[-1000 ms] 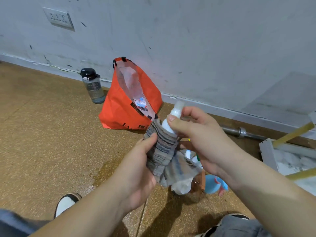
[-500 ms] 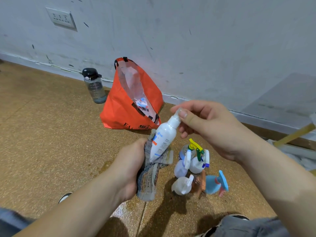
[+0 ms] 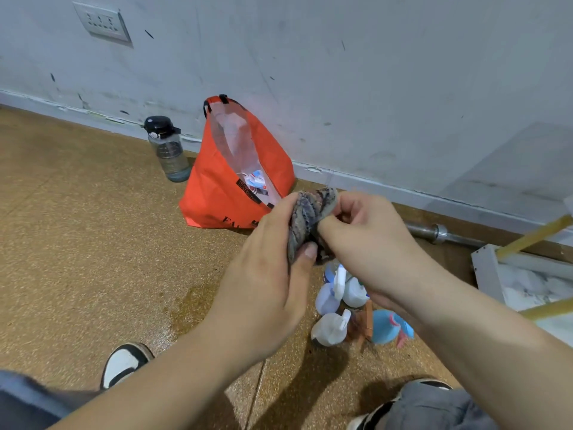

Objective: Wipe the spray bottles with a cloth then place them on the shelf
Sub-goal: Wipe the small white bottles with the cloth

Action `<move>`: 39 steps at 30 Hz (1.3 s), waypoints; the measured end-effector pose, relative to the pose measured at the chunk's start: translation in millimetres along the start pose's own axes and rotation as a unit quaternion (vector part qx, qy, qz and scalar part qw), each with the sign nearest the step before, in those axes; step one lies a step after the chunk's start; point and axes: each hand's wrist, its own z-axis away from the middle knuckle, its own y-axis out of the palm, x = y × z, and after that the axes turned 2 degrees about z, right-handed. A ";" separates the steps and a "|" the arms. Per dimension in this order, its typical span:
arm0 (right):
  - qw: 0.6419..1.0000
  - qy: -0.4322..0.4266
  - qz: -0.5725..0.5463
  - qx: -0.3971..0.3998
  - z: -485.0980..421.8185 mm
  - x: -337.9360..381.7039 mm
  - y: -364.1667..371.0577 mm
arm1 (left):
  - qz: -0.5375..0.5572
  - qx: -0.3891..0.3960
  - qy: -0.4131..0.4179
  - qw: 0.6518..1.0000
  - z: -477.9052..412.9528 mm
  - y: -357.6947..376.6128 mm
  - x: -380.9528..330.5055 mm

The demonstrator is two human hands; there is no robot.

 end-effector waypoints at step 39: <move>1.000 -0.008 -0.006 -0.021 -7.4 -7.9 -1.2 | 0.189 0.038 -0.085 0.978 -0.3 -1.3 13.7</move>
